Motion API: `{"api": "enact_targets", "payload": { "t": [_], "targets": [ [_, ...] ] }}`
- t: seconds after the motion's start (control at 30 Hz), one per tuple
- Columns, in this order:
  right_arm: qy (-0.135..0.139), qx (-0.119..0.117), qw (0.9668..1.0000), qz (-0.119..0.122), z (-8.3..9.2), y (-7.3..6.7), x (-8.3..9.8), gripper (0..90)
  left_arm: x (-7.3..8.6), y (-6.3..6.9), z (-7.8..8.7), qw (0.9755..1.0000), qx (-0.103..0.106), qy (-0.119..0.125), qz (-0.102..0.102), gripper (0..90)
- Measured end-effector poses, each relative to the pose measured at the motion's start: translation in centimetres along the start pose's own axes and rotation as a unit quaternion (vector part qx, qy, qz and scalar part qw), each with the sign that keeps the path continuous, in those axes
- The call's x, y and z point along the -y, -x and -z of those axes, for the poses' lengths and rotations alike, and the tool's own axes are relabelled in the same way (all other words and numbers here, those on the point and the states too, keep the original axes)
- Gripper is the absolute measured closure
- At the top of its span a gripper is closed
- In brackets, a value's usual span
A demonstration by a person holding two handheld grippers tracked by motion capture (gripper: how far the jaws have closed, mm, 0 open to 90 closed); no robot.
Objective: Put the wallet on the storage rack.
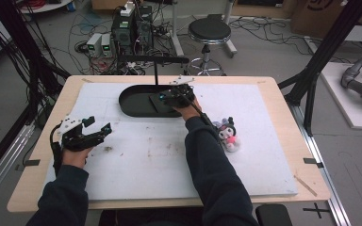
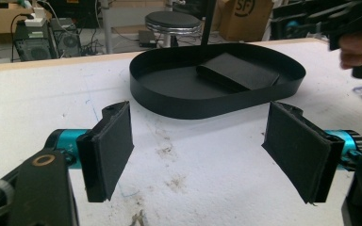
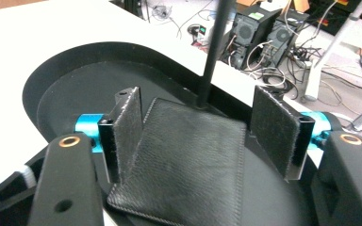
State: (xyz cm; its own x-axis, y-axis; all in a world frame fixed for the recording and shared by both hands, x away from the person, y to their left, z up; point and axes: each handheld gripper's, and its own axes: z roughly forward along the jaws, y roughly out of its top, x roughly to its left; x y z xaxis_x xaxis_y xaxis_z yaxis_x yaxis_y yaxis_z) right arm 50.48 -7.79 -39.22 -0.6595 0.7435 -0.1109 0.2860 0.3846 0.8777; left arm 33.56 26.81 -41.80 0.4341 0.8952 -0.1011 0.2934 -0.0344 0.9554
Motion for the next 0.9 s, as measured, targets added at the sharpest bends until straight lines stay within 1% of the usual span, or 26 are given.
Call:
{"api": "enact_targets", "payload": {
  "t": [0.03,0.1,0.17,0.23,0.27,0.33,0.37,0.4,0.43,0.47,0.5,0.53,0.57,0.6,0.63,0.7,0.73,0.83,0.9],
  "targets": [
    [0.002,-0.004,0.9999,-0.012,0.5,0.3,-0.1,32.3,0.0,0.0,0.0,1.0,0.0,0.0,-0.001,24.1],
    [0.005,-0.018,0.9991,-0.037,1.6,1.0,-0.3,31.5,0.0,0.0,0.0,1.0,0.0,0.0,0.0,24.0],
    [0.0,-0.031,0.9986,-0.043,3.0,1.7,-0.4,29.0,0.0,0.0,0.0,1.0,0.002,-0.001,0.0,24.1],
    [-0.009,-0.043,0.9984,-0.037,4.6,2.2,-0.5,28.3,0.0,0.0,0.0,1.0,0.003,-0.002,0.001,24.1],
    [-0.011,-0.043,0.9985,-0.031,5.6,2.4,-0.5,28.2,0.0,0.0,0.0,1.0,0.003,-0.002,0.002,24.1],
    [-0.002,-0.039,0.9991,-0.017,7.7,2.7,0.0,26.1,0.0,0.0,-0.1,1.0,0.004,-0.003,0.001,24.1],
    [0.002,-0.04,0.999,-0.02,8.8,3.0,0.4,24.7,0.0,0.0,-0.1,1.0,0.004,-0.002,0.001,24.1],
    [-0.013,-0.041,0.9987,-0.027,9.6,3.3,0.6,21.2,0.0,0.0,-0.1,1.0,0.004,-0.003,0.001,24.1],
    [-0.033,-0.045,0.9979,-0.034,10.4,3.7,0.8,20.7,0.0,0.0,-0.1,1.0,0.004,-0.004,0.001,24.1],
    [-0.039,-0.048,0.9974,-0.037,11.2,3.9,1.2,20.8,0.0,0.0,0.0,1.0,0.004,-0.004,0.001,24.0],
    [-0.032,-0.05,0.9978,-0.029,12.1,4.0,1.8,20.7,0.0,0.1,0.0,1.0,0.004,-0.004,0.001,24.0],
    [-0.029,-0.045,0.9984,-0.019,13.0,4.1,2.4,20.7,0.0,0.1,0.0,1.0,0.005,-0.005,0.0,24.0],
    [-0.047,-0.035,0.9982,-0.011,13.6,4.1,2.7,20.7,0.0,0.1,0.0,1.0,0.005,-0.005,0.0,24.0],
    [-0.049,-0.027,0.9984,-0.003,14.2,4.1,3.2,20.7,0.0,0.1,0.0,1.0,0.005,-0.005,0.0,24.1],
    [-0.041,-0.025,0.9988,0.004,14.9,4.1,3.8,20.7,0.0,0.1,0.0,1.0,0.004,-0.005,0.0,24.0],
    [-0.046,-0.014,0.9988,0.009,16.0,4.0,4.9,20.7,0.0,0.1,0.0,1.0,0.003,-0.005,0.0,24.1],
    [-0.043,-0.01,0.999,0.01,16.4,4.0,5.4,20.7,0.0,0.1,0.0,1.0,0.003,-0.006,0.001,24.1],
    [-0.047,-0.004,0.9989,0.0,17.6,4.0,7.3,20.7,0.0,0.2,0.0,1.0,0.002,-0.007,-0.003,24.1],
    [-0.048,0.002,0.9989,-0.001,18.2,4.1,8.1,20.7,0.1,0.3,0.0,1.0,0.002,-0.006,-0.002,24.1]
  ]
}}
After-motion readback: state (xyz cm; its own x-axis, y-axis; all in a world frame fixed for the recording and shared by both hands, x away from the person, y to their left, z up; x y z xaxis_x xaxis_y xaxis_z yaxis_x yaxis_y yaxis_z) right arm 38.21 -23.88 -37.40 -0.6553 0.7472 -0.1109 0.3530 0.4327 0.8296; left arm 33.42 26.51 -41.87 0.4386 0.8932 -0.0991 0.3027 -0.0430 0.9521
